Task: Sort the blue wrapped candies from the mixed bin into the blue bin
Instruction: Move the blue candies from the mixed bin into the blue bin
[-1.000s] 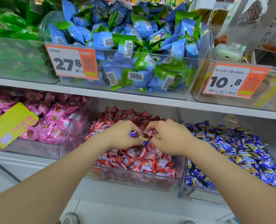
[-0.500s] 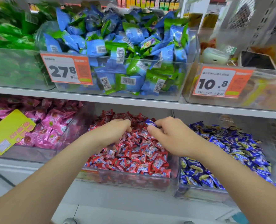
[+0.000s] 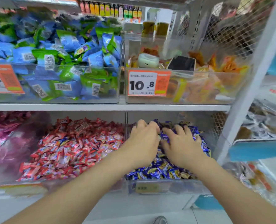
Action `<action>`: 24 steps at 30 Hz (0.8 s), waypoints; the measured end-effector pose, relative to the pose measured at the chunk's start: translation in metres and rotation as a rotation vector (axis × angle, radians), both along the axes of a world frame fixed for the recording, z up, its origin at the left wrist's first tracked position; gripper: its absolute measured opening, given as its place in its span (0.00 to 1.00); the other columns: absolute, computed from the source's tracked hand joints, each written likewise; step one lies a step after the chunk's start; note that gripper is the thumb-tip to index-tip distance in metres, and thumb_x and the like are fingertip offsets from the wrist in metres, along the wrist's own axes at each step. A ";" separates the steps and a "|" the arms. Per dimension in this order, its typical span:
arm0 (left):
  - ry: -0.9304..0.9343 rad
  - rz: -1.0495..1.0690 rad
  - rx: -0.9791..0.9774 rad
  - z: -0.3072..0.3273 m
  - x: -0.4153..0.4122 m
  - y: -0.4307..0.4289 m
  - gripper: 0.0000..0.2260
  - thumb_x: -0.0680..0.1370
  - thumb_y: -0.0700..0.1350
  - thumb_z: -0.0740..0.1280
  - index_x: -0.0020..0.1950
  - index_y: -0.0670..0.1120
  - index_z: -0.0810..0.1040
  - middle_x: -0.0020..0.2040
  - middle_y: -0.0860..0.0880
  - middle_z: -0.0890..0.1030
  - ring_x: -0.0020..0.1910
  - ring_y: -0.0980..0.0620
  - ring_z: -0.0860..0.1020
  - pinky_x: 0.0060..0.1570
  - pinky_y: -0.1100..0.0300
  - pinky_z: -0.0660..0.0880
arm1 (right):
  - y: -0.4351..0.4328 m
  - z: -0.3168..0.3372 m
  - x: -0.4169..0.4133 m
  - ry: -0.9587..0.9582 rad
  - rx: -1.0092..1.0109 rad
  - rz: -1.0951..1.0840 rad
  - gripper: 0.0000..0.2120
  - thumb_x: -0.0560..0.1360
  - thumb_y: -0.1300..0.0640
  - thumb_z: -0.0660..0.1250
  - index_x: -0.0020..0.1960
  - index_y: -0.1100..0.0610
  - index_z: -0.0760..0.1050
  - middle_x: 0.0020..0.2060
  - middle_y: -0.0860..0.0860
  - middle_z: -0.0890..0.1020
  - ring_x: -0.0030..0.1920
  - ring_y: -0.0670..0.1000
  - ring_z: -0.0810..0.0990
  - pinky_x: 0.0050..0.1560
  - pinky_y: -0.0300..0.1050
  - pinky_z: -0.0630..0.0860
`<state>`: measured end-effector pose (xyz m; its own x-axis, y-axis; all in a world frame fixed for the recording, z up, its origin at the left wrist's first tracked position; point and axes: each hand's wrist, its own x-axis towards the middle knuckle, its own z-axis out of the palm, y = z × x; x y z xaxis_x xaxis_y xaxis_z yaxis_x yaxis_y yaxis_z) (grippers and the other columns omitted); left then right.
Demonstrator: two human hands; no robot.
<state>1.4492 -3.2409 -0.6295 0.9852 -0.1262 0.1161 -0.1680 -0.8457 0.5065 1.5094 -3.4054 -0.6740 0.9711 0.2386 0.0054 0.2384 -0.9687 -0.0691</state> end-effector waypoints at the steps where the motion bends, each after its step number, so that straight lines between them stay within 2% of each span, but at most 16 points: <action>1: 0.024 0.046 0.066 -0.010 0.012 -0.011 0.15 0.86 0.48 0.59 0.72 0.48 0.66 0.66 0.44 0.65 0.64 0.39 0.69 0.66 0.45 0.69 | -0.007 -0.005 0.000 0.055 -0.010 0.030 0.28 0.83 0.36 0.52 0.82 0.38 0.54 0.82 0.52 0.56 0.82 0.63 0.51 0.76 0.75 0.56; 3: 0.157 0.101 0.137 -0.033 0.032 -0.027 0.20 0.85 0.52 0.58 0.76 0.47 0.62 0.74 0.41 0.60 0.72 0.32 0.62 0.71 0.37 0.65 | -0.021 -0.017 0.000 0.163 -0.043 0.088 0.34 0.80 0.29 0.48 0.83 0.35 0.46 0.85 0.48 0.46 0.83 0.66 0.43 0.78 0.75 0.47; 4: 0.244 0.108 0.122 -0.045 0.038 -0.033 0.23 0.85 0.55 0.56 0.78 0.48 0.59 0.78 0.41 0.56 0.77 0.31 0.57 0.74 0.35 0.61 | -0.028 -0.021 0.001 0.174 -0.053 0.103 0.37 0.76 0.26 0.46 0.83 0.33 0.43 0.85 0.47 0.45 0.83 0.67 0.43 0.78 0.75 0.46; 6: 0.370 0.108 0.096 -0.066 0.045 -0.043 0.28 0.85 0.60 0.53 0.83 0.54 0.51 0.85 0.45 0.46 0.82 0.33 0.45 0.77 0.31 0.49 | -0.043 -0.023 0.006 0.167 -0.049 0.085 0.38 0.74 0.25 0.45 0.82 0.32 0.43 0.85 0.47 0.48 0.82 0.69 0.46 0.78 0.74 0.51; 8: 0.337 0.086 0.143 -0.080 0.044 -0.054 0.30 0.85 0.60 0.52 0.84 0.58 0.44 0.85 0.48 0.40 0.82 0.34 0.37 0.77 0.29 0.40 | -0.054 -0.020 0.007 0.160 -0.048 0.024 0.35 0.79 0.29 0.52 0.82 0.33 0.44 0.83 0.51 0.52 0.80 0.71 0.50 0.77 0.72 0.58; 10: 0.252 0.019 0.222 -0.087 0.041 -0.065 0.30 0.86 0.60 0.50 0.84 0.59 0.41 0.85 0.49 0.37 0.82 0.37 0.33 0.76 0.29 0.36 | -0.064 -0.019 0.007 0.175 -0.067 -0.037 0.35 0.81 0.32 0.55 0.83 0.37 0.45 0.80 0.55 0.55 0.78 0.71 0.56 0.73 0.69 0.64; 12: 0.187 -0.087 0.312 -0.089 0.041 -0.074 0.30 0.85 0.62 0.47 0.85 0.59 0.39 0.85 0.50 0.36 0.81 0.39 0.30 0.76 0.30 0.33 | -0.074 -0.016 0.007 0.234 -0.117 -0.065 0.36 0.82 0.34 0.56 0.83 0.41 0.44 0.79 0.58 0.56 0.77 0.70 0.59 0.73 0.68 0.65; 15: 0.218 -0.238 0.427 -0.087 0.049 -0.080 0.31 0.85 0.65 0.44 0.84 0.58 0.36 0.83 0.54 0.31 0.81 0.41 0.28 0.75 0.31 0.30 | -0.086 -0.003 0.004 0.341 -0.129 -0.070 0.34 0.84 0.38 0.57 0.83 0.41 0.45 0.81 0.59 0.54 0.80 0.68 0.53 0.76 0.68 0.61; 17: 0.274 -0.254 0.467 -0.080 0.054 -0.079 0.32 0.85 0.65 0.45 0.84 0.59 0.34 0.83 0.55 0.30 0.81 0.40 0.29 0.74 0.30 0.29 | -0.087 0.009 0.000 0.376 -0.101 -0.052 0.34 0.84 0.40 0.58 0.84 0.39 0.43 0.83 0.58 0.50 0.81 0.69 0.49 0.77 0.69 0.56; 19: 0.254 -0.211 0.465 -0.073 0.055 -0.074 0.32 0.84 0.66 0.45 0.84 0.58 0.37 0.84 0.52 0.33 0.81 0.38 0.31 0.73 0.29 0.28 | -0.081 0.020 -0.008 0.365 -0.083 -0.029 0.35 0.84 0.42 0.59 0.83 0.35 0.42 0.84 0.58 0.46 0.81 0.69 0.47 0.77 0.70 0.54; 21: 0.112 -0.124 0.458 -0.063 0.048 -0.064 0.31 0.85 0.65 0.44 0.85 0.55 0.45 0.86 0.48 0.44 0.83 0.36 0.40 0.76 0.30 0.35 | -0.068 0.029 -0.014 0.310 -0.043 -0.029 0.34 0.84 0.45 0.59 0.82 0.34 0.44 0.84 0.57 0.46 0.80 0.70 0.50 0.76 0.70 0.56; 23: -0.101 -0.056 0.481 -0.048 0.035 -0.045 0.27 0.85 0.61 0.46 0.81 0.52 0.60 0.80 0.45 0.62 0.80 0.39 0.56 0.78 0.35 0.51 | -0.049 0.038 -0.021 0.199 -0.020 -0.023 0.28 0.84 0.49 0.60 0.81 0.42 0.56 0.78 0.60 0.59 0.76 0.69 0.61 0.71 0.67 0.66; 24: -0.211 -0.051 0.478 -0.040 0.026 -0.033 0.24 0.85 0.59 0.47 0.76 0.51 0.68 0.73 0.47 0.70 0.75 0.42 0.64 0.75 0.40 0.60 | -0.036 0.042 -0.025 0.123 0.001 0.025 0.23 0.83 0.50 0.60 0.78 0.48 0.63 0.71 0.60 0.66 0.71 0.67 0.68 0.67 0.63 0.71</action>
